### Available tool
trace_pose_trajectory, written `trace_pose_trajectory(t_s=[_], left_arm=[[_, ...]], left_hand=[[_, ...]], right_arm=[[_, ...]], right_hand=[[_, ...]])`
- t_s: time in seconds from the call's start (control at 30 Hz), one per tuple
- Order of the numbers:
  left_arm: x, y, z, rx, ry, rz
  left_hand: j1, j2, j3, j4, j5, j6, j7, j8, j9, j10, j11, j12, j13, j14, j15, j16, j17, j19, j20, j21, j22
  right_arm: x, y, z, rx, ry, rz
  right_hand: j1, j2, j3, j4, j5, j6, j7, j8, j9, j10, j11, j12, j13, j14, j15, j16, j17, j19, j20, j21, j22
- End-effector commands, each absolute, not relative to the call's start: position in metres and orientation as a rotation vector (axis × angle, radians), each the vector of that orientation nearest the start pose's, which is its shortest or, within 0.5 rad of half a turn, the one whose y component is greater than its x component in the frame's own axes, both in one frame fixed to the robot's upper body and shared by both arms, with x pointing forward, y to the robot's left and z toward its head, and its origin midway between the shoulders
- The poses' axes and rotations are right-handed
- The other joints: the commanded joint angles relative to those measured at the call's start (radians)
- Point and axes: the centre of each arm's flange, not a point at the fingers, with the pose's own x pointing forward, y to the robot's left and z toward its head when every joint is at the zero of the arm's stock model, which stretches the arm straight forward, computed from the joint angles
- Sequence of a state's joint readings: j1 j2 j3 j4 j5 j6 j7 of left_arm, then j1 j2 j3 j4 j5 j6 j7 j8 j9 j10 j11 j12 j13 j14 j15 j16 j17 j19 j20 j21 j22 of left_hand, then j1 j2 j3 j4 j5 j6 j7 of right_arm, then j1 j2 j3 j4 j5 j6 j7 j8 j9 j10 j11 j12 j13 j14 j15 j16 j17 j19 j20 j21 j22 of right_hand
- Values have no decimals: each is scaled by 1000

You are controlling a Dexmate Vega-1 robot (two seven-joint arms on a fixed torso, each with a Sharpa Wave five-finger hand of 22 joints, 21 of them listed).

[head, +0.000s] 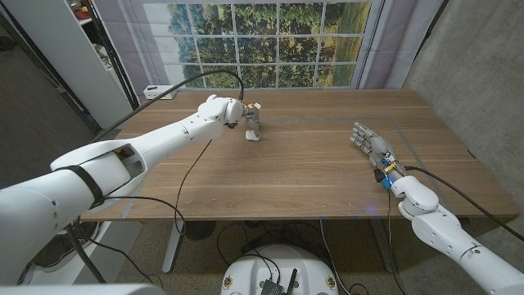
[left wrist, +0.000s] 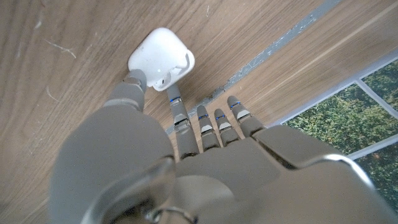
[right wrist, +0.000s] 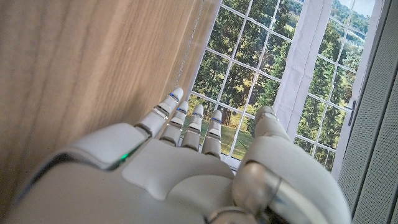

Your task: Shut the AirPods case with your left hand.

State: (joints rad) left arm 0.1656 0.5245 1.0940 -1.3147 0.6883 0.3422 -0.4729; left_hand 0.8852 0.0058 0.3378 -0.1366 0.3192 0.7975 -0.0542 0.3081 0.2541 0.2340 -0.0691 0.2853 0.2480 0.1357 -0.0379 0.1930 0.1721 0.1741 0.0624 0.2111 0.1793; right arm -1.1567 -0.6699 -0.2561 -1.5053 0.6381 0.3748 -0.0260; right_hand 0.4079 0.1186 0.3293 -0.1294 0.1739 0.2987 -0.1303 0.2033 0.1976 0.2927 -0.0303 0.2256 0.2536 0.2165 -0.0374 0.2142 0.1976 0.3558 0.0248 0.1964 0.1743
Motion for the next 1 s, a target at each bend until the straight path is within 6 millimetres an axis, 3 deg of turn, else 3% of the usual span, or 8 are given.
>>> trace_pose_trajectory(t_s=[0.03,0.33,0.37,0.4,0.43,0.63,0.83,1.0], left_arm=[[684,144,78,1784,-312,-99],[676,153,74,1729,-370,-89],[674,155,73,1716,-378,-90],[673,157,73,1697,-379,-87],[671,159,73,1677,-383,-93],[659,173,75,1574,-417,-102],[643,183,78,1479,-468,-96],[632,197,75,1359,-514,-108]], left_hand=[[28,6,-11,-5,-2,27,-4,21,26,28,-10,14,8,33,-41,9,1,22,-1,6,3],[46,8,-29,-4,-10,-27,-19,13,59,50,-15,23,16,52,-47,6,1,31,5,6,4],[49,5,-44,0,-14,-90,-28,-11,68,49,-16,23,20,52,-45,1,1,30,5,5,5],[44,9,-63,11,-18,-177,-59,-51,72,47,-17,22,27,55,-48,-2,2,32,8,4,6],[41,11,-72,16,-20,-214,-74,-69,71,45,-15,21,29,55,-46,-3,2,31,9,3,7],[12,12,-104,38,-24,-362,-105,-129,57,31,-10,14,37,52,-40,-4,5,30,15,2,7],[12,17,-107,40,-24,-362,-117,-121,53,30,-13,12,39,51,-38,-5,5,31,17,1,8],[8,29,-107,47,-24,-349,-106,-114,50,36,-14,14,40,53,-38,-3,7,34,15,3,8]], right_arm=[[584,-344,-100,-36,-584,142],[585,-340,-98,-33,-586,142],[585,-340,-97,-37,-586,143],[585,-340,-96,-40,-587,144],[585,-339,-96,-42,-587,145],[585,-337,-90,-52,-583,145],[585,-334,-80,-60,-585,143],[587,-332,-72,-72,-592,142]], right_hand=[[-10,-1,-3,4,3,-4,1,-2,3,5,0,4,2,8,-78,7,6,-2,5,4,5],[-11,-1,-5,3,3,-3,1,-1,3,4,0,4,2,8,-78,7,6,-2,5,5,5],[-11,-1,-5,3,3,-3,1,-1,3,5,-1,4,3,8,-78,7,6,-2,5,5,5],[-11,-1,-6,3,3,-3,1,-1,3,5,-2,4,3,8,-78,7,6,-1,6,5,5],[-11,-1,-6,3,3,-3,1,-1,3,4,-2,3,3,8,-79,7,6,-1,6,5,5],[-11,0,-7,3,4,-4,1,-2,3,4,-2,3,3,8,-78,7,6,-2,5,5,5],[-11,1,-7,3,4,-4,1,-2,3,4,-2,3,4,8,-79,7,6,-2,5,5,5],[-11,2,-8,3,4,-4,1,-1,3,4,-2,3,4,8,-79,7,6,-2,5,5,5]])
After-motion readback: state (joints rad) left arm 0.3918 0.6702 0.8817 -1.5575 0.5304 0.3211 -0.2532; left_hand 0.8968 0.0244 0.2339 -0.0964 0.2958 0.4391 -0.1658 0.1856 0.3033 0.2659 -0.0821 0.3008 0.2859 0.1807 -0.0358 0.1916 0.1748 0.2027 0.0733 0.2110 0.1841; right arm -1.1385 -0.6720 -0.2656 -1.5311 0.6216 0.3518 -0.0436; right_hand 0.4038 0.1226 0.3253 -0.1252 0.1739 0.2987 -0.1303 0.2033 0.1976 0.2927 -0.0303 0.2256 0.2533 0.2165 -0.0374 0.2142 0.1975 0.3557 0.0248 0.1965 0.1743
